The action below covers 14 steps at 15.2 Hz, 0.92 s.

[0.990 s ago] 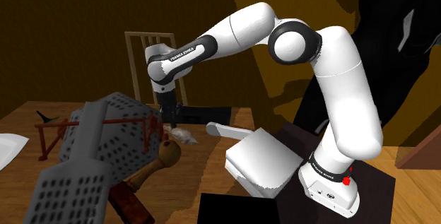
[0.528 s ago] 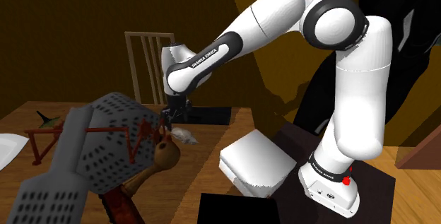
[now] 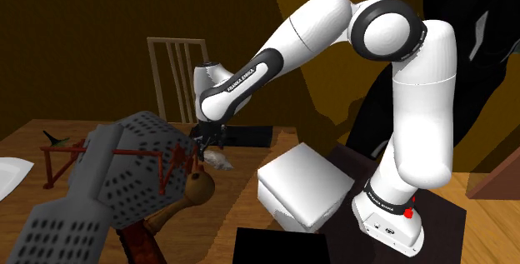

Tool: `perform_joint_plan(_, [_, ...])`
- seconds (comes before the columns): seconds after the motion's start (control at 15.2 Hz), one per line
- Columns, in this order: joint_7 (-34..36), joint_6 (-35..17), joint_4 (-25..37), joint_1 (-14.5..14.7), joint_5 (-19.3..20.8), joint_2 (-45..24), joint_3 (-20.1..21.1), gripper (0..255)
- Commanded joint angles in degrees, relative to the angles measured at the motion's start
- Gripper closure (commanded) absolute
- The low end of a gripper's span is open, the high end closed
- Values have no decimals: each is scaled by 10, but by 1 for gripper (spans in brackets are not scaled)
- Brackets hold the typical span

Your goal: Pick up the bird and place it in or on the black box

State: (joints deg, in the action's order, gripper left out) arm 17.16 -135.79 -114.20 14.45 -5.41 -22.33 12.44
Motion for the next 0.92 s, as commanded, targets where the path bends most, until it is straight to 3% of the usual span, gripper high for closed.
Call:
perform_joint_plan(0.0, [0, 0, 1, 3, 0, -1, 3, 0])
perform_joint_plan(0.26, [0, 0, 1, 3, -1, -1, 2, 0])
perform_joint_plan(0.33, [0, 0, 0, 3, -1, 0, 2, 255])
perform_joint_plan(0.86, [-1, 0, 0, 2, -1, 0, 2, 255])
